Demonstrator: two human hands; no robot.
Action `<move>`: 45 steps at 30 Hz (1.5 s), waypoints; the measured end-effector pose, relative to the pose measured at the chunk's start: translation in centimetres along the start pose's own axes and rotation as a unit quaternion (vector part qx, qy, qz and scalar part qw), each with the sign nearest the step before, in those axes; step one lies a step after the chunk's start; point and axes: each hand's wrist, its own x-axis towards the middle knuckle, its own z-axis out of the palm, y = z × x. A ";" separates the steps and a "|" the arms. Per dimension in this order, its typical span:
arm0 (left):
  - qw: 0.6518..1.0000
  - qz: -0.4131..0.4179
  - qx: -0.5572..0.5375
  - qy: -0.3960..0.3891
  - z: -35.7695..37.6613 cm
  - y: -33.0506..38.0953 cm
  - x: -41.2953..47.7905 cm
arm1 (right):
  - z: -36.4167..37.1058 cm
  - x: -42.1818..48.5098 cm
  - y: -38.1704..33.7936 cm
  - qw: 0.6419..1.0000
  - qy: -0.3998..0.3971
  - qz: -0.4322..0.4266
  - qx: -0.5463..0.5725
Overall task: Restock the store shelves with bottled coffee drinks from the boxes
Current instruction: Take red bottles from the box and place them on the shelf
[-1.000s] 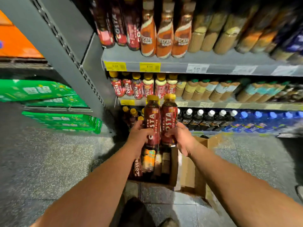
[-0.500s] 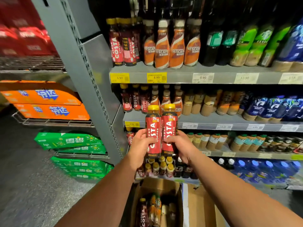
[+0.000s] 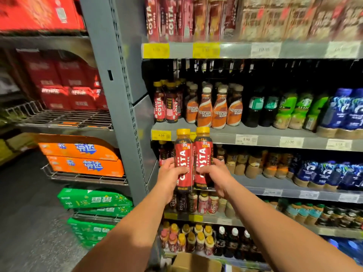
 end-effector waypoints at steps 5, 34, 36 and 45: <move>0.999 0.041 -0.020 0.011 -0.2 4.3 2.5 | 2.2 1.6 -4.9 0.999 0.017 -0.037 -0.015; 0.977 0.156 0.101 0.108 -3.3 10.1 22.7 | 10.9 19.7 -11.6 0.991 0.063 -0.115 -0.028; 0.970 0.167 0.126 0.126 -3.2 9.6 23.2 | 10.9 20.3 -11.1 0.990 0.057 -0.122 -0.042; 0.935 0.210 0.191 0.215 -3.1 7.6 23.7 | 11.2 21.5 -10.2 0.985 0.029 -0.157 -0.065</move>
